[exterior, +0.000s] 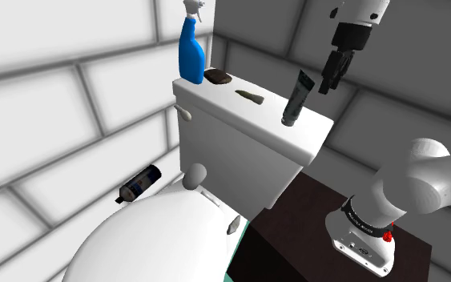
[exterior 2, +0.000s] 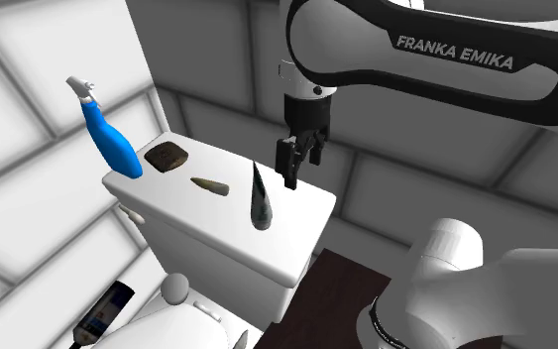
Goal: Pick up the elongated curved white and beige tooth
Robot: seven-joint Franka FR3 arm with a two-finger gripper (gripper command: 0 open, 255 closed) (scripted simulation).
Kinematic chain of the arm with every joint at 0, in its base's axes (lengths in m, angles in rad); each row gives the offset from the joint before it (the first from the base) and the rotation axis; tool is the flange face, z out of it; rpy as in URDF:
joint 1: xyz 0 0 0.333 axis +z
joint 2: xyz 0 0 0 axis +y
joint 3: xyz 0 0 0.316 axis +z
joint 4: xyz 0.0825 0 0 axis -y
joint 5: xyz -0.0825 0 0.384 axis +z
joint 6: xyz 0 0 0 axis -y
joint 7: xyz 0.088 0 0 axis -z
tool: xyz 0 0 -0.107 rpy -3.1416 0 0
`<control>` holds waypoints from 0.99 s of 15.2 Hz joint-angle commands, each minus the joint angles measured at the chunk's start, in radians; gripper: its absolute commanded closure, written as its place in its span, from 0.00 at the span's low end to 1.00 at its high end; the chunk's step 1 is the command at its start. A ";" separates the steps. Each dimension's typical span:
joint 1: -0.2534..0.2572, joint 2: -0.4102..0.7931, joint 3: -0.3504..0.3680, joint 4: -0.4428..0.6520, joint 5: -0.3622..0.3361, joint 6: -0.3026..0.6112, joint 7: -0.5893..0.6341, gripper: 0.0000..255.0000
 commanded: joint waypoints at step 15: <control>0.041 0.429 0.189 0.184 -0.073 0.358 0.129 0.00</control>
